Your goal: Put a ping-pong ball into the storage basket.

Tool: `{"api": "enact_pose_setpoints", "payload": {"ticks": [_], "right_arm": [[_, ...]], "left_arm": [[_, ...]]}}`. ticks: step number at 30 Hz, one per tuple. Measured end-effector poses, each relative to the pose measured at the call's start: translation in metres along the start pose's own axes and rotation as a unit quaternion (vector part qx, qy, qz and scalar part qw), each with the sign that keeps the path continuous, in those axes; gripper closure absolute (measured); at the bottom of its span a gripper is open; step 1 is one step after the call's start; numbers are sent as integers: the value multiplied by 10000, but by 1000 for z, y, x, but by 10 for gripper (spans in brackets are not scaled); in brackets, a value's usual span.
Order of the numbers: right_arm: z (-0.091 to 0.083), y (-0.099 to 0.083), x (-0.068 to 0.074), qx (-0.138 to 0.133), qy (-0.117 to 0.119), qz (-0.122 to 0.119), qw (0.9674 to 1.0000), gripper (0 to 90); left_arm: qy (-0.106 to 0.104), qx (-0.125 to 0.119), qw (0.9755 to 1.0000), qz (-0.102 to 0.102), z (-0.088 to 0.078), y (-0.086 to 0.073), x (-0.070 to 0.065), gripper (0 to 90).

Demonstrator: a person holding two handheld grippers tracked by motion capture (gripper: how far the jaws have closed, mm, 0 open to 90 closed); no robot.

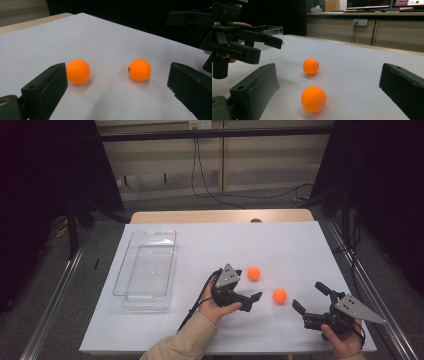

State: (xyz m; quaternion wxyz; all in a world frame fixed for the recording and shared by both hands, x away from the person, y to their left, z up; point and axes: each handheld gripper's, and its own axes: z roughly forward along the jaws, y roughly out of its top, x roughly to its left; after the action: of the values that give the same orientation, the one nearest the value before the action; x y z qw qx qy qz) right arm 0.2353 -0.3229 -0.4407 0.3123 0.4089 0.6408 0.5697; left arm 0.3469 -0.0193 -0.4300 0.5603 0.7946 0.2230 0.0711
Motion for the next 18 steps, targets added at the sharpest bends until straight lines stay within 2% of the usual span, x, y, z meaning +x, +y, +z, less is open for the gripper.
{"api": "enact_pose_setpoints", "payload": {"ticks": [18], "right_arm": [[1,0,0,3,13,-18,10000,13]], "left_arm": [[-65,27,10000,7,8,3,-1,28]]}}
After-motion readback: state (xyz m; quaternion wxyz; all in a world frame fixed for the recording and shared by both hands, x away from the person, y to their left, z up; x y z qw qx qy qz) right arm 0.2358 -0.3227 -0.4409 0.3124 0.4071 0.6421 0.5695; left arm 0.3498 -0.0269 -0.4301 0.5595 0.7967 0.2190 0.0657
